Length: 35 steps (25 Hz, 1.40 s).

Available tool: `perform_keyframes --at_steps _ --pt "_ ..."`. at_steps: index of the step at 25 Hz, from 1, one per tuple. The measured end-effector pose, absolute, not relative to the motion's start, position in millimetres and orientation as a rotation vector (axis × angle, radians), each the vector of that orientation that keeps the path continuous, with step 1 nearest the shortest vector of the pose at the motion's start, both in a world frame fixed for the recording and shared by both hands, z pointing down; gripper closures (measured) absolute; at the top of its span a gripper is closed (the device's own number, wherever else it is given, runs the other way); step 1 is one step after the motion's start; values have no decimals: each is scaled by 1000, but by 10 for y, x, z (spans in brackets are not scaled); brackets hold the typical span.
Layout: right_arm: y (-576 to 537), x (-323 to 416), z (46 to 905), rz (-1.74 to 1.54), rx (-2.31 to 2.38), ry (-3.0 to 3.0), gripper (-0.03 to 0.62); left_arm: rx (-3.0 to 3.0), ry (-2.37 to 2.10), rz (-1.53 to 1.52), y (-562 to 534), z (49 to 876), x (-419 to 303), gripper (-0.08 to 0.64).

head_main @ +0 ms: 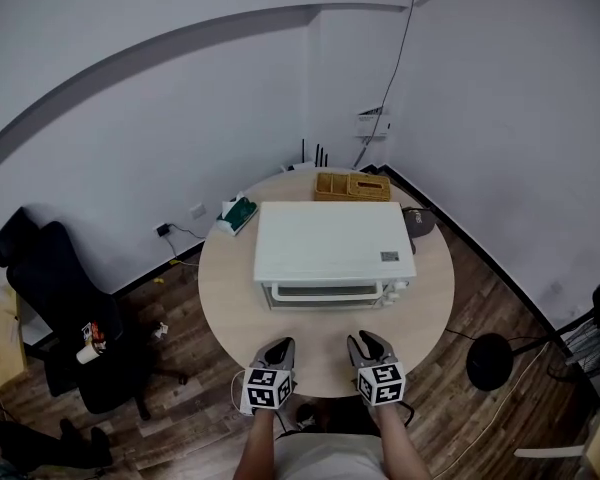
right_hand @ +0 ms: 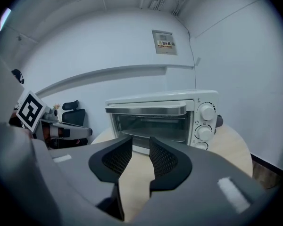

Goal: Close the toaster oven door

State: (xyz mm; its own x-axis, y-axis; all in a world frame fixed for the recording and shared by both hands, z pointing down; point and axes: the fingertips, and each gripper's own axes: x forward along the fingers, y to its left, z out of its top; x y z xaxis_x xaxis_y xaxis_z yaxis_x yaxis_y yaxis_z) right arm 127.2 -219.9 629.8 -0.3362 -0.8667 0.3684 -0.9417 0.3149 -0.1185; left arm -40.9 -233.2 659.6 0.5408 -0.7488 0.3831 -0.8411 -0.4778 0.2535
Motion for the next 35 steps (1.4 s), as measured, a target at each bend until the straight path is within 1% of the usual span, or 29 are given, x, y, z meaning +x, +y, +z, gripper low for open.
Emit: perform_keyframes --at_steps 4,5,7,35 --pt "-2170 1266 6332 506 1673 -2355 489 2374 -1292 295 -2343 6556 -434 502" --pt "-2161 1265 6338 525 1682 -2358 505 2371 -1294 284 -2346 6532 -442 502" --pt "-2146 1249 6343 554 1687 -2372 592 2376 -1294 264 -2344 6478 -440 502" --pt "-2143 1004 6314 509 1596 -2421 594 2414 -1265 237 -2328 6338 -455 502"
